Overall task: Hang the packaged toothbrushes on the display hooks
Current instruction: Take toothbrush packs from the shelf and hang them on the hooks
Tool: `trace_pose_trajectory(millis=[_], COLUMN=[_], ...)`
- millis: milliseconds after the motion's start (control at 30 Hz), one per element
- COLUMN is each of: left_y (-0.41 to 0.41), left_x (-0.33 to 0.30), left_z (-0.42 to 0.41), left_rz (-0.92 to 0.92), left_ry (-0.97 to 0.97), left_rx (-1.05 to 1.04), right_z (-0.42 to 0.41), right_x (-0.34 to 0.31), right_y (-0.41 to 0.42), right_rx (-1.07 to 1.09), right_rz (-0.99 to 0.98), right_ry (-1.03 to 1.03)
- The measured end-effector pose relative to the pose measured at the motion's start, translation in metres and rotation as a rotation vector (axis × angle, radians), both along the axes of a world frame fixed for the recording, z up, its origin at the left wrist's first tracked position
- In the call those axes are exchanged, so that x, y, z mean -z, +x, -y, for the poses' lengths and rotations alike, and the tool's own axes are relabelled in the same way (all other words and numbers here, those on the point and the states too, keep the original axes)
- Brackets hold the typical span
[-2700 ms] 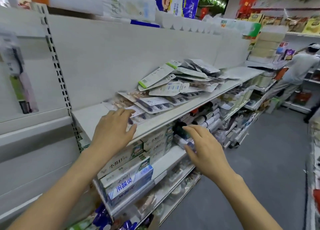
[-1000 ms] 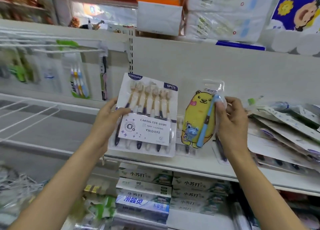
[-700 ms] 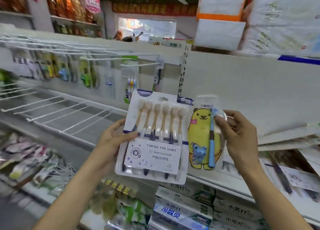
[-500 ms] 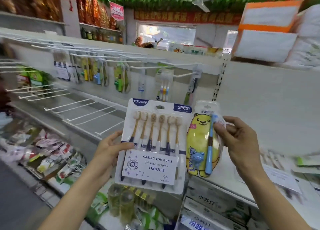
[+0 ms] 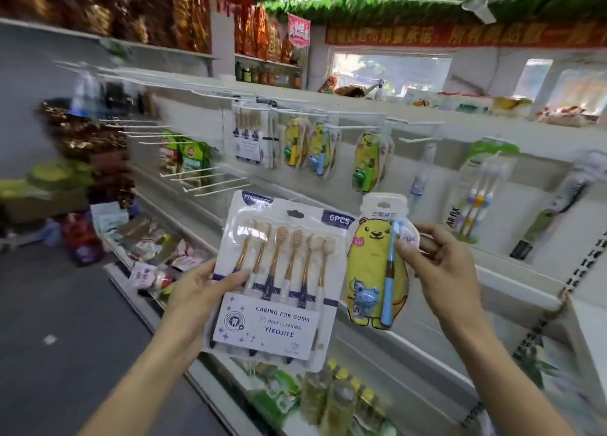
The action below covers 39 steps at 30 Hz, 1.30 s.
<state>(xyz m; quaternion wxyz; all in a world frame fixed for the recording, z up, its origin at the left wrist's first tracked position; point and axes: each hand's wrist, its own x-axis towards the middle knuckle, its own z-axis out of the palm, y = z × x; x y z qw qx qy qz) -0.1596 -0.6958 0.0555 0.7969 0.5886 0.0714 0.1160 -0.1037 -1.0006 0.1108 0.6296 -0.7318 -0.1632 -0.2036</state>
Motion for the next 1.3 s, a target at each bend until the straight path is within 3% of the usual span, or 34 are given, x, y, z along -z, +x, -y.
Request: trace_pose_trajectory(millis=[500, 867, 1300], left_y=[0.067, 0.189, 0.280], left_x=[0.012, 0.001, -0.015], left_z=[-0.144, -0.208, -0.228], left_rz=[0.075, 0.147, 0.201], left_ry=[-0.019, 0.056, -0.039], left_rx=[-0.192, 0.004, 0.223], right_z=[-0.163, -0.212, -0.263], right_x=[-0.017, -0.026, -0.057], right_y=[0.105, 0.195, 0.214], right_rx=[-0.045, 0.069, 0.142], right_rz=[0.103, 0.197, 0.287], right_ry=[-0.022, 0.083, 0.058])
